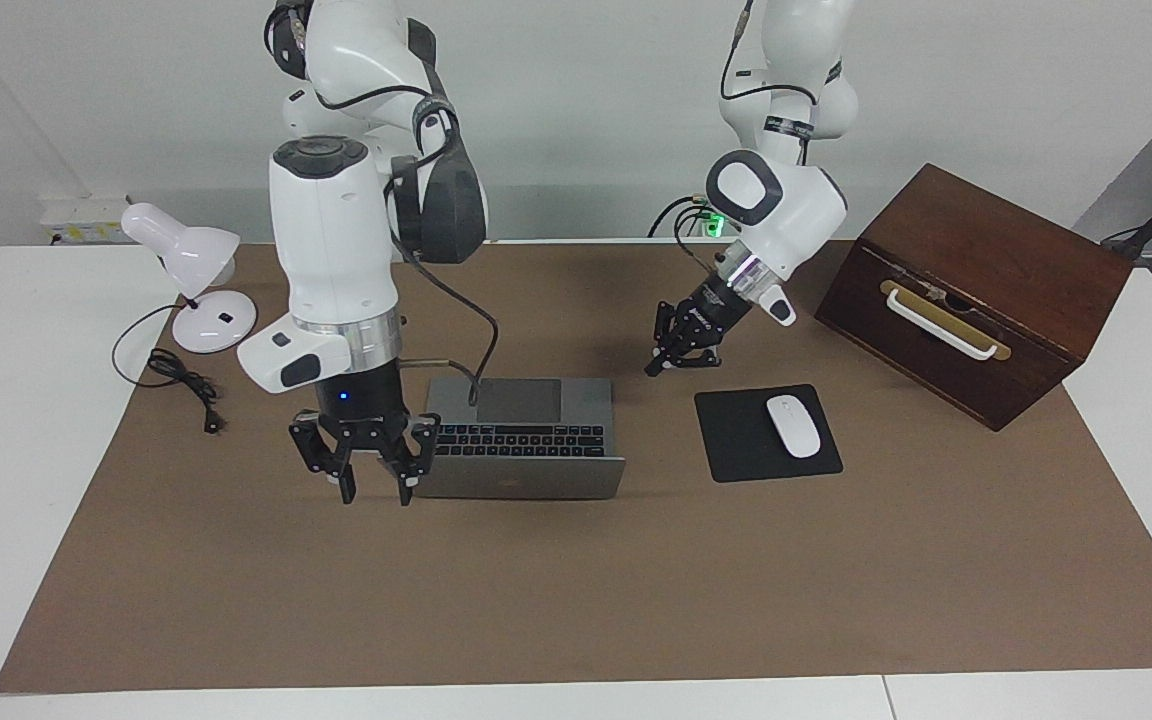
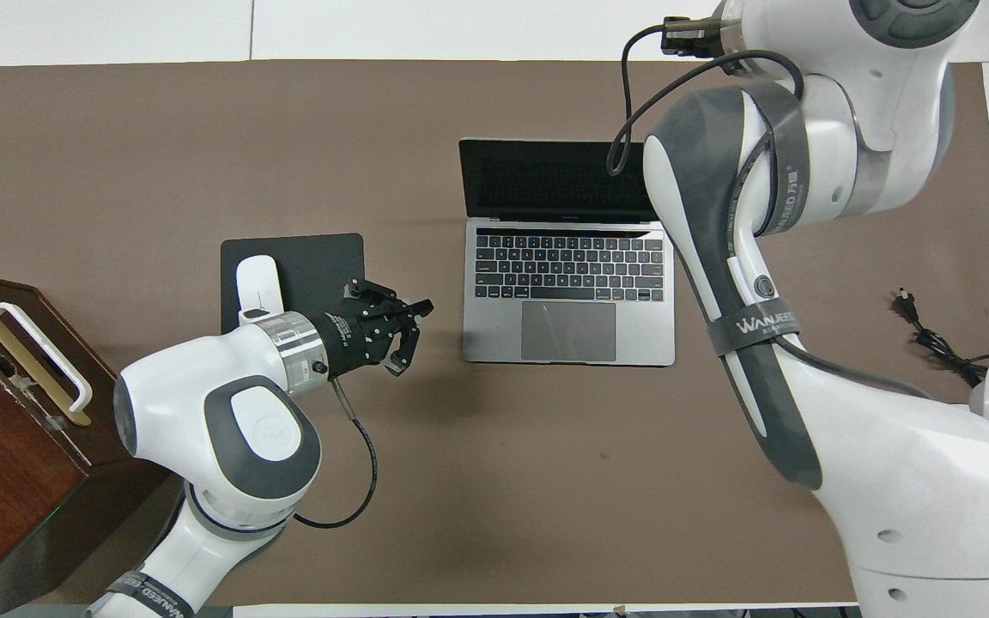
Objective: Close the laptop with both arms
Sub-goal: 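Move the left gripper beside the laptop while the right gripper reaches the screen, then push the laptop screen's top edge toward the keyboard with the right gripper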
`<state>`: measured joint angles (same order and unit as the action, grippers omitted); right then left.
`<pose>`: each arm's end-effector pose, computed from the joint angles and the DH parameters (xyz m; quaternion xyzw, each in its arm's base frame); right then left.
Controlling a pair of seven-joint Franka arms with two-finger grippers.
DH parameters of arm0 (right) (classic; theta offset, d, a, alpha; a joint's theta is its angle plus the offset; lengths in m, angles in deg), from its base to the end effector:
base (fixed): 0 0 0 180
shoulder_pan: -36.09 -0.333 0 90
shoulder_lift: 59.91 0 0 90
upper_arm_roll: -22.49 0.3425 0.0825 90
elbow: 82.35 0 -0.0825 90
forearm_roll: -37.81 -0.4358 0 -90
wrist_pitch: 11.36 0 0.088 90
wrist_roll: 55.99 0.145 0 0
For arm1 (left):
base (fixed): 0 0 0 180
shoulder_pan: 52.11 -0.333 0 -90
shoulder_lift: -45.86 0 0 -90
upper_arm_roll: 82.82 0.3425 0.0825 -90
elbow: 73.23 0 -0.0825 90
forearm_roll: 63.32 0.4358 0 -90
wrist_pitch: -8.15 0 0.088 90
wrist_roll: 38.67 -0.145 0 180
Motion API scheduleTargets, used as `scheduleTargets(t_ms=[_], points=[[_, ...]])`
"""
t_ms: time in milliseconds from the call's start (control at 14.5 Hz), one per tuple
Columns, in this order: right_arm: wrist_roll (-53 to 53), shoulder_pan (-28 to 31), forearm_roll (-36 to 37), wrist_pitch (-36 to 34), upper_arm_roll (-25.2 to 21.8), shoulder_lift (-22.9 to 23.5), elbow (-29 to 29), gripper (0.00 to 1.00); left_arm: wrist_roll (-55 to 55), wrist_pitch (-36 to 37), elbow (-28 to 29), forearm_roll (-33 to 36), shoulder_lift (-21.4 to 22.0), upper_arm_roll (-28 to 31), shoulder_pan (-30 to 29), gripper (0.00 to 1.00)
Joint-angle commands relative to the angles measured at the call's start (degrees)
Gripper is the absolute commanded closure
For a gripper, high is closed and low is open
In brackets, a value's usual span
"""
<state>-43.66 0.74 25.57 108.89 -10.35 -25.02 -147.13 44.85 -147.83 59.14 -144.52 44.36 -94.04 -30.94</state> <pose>0.8098 0.1864 0.5223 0.9736 -0.0395 0.2242 0.0138 0.5064 -0.2963 0.3166 0.4414 0.8019 -0.2421 0.3219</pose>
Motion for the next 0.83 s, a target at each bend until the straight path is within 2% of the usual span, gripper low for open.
scheduleTargets(t_ms=[0,138,275,551,757], points=[[0.9,-0.5,-1.6,0.4,-0.9,1.3,1.6,1.0,-2.0,-2.3,-0.9,-9.9,-3.1,0.7,2.6,1.0],[1.4,-1.3,-1.5,0.5,-1.1,1.3,1.6,1.0,-6.3,-2.4,-2.7,-20.3,-6.0,0.7,3.5,1.0],[3.0,-4.0,-1.4,0.4,-2.3,1.3,1.6,1.0,-9.3,-2.4,-2.8,-26.4,-8.3,0.8,5.2,1.0],[4.2,-8.0,-1.5,0.6,-5.2,2.1,1.1,1.0,-11.5,-2.9,-5.0,-28.0,-11.8,0.9,7.0,1.0],[5.6,-12.7,-2.8,0.9,-9.6,3.5,0.4,1.0,-13.6,-4.4,-5.1,-28.2,-11.9,0.8,7.9,1.0]])
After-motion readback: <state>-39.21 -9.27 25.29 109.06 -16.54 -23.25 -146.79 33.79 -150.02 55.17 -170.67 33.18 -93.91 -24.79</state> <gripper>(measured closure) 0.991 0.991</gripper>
